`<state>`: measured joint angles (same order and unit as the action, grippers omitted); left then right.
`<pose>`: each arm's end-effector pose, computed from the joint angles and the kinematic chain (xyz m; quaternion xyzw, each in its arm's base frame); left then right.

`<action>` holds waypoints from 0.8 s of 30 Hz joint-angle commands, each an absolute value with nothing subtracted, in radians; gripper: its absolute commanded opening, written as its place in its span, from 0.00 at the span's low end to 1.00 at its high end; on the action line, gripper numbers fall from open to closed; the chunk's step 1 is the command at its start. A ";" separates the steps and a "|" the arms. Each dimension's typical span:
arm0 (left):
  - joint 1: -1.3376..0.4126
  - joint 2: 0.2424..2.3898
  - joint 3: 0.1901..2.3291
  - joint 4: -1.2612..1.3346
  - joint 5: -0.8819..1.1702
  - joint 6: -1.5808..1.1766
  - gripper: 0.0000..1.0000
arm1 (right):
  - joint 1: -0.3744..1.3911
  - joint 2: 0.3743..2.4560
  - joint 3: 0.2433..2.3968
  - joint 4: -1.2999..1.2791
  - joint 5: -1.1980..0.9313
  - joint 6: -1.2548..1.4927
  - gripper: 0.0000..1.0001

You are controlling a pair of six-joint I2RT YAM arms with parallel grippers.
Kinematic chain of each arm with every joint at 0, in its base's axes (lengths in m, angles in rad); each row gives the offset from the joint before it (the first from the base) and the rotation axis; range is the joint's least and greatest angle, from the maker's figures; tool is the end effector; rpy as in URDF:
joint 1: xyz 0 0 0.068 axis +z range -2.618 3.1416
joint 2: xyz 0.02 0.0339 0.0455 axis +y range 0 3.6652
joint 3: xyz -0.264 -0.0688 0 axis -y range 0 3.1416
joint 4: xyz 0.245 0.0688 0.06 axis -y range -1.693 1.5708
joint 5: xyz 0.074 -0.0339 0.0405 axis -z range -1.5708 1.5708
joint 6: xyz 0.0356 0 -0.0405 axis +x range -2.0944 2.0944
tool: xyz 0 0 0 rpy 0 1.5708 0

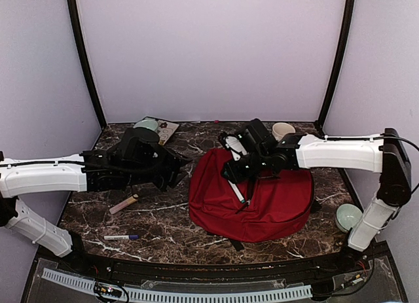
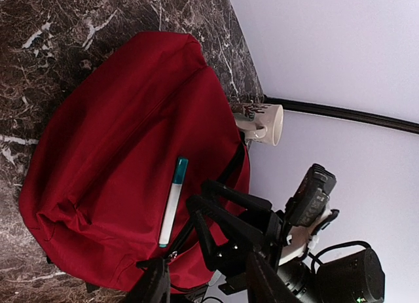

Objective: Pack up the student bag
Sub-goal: Pick up the pen from the student bag.

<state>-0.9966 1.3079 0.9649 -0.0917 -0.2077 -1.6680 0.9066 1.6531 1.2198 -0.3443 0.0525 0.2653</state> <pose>0.1697 -0.2488 0.2967 -0.3289 0.7732 -0.4993 0.2113 0.2279 0.2881 0.2513 -0.2810 0.8783 0.1934 0.3351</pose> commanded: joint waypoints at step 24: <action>-0.954 1.277 0.950 -0.078 -0.213 -1.626 0.41 | 0.884 1.747 1.274 -0.351 0.005 0.226 0.11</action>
<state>-0.9619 1.2922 0.9535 -0.0906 -0.2218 -1.6608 0.8890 1.7653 1.2503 -0.3893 0.0372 0.2211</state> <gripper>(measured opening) 0.412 0.121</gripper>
